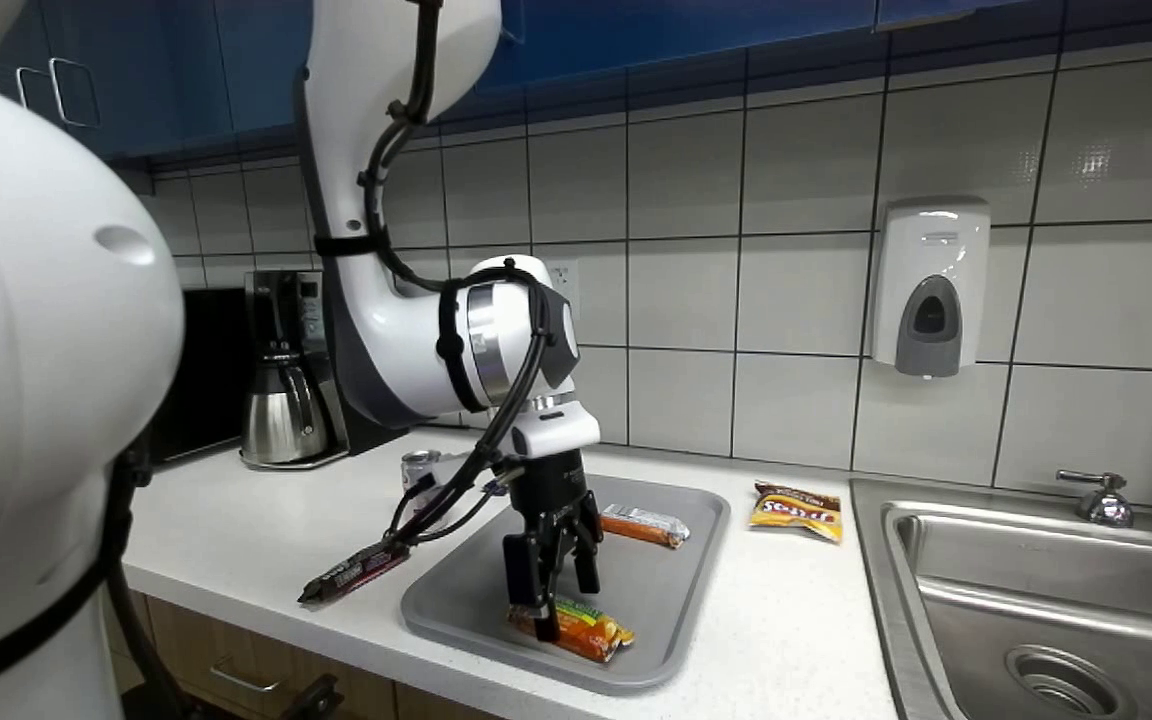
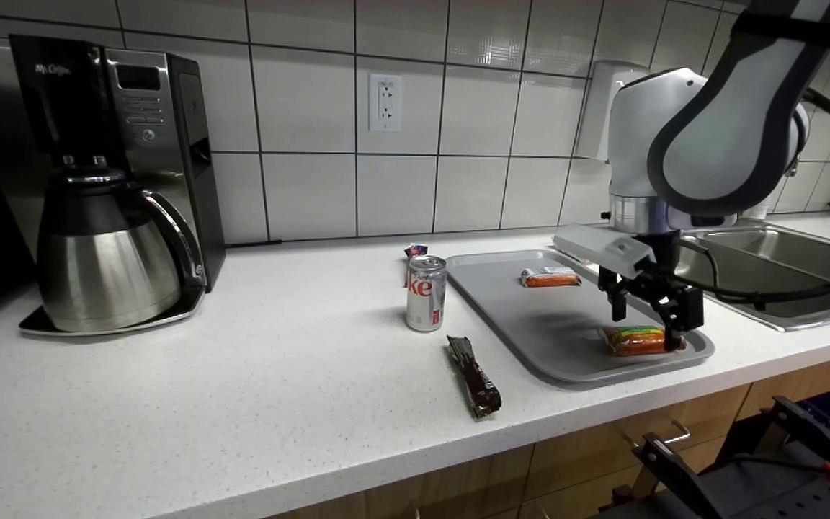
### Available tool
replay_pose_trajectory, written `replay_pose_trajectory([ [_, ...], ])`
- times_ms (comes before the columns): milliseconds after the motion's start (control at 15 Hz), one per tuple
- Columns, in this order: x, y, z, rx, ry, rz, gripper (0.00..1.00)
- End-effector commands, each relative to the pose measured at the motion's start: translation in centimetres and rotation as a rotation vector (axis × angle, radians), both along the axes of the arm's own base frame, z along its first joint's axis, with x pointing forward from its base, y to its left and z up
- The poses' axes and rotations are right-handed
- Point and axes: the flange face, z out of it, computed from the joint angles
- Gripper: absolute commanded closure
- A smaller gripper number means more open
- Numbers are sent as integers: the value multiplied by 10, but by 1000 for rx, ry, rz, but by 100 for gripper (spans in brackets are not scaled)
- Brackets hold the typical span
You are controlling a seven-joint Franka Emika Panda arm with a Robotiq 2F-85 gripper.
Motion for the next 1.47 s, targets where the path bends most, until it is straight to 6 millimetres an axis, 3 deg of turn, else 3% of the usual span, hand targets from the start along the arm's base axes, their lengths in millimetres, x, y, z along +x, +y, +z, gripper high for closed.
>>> replay_pose_trajectory([
  [0,-7,4,-3,-7,-20,-14,0],
  [600,-11,6,-10,-20,-27,-29,0],
  [667,-11,5,-10,-23,-29,-31,25],
  [867,-13,5,-11,-31,-28,-35,40],
  [1200,-11,7,-9,-30,-44,-36,81],
  [1400,-10,7,-5,-35,-50,-32,82],
])
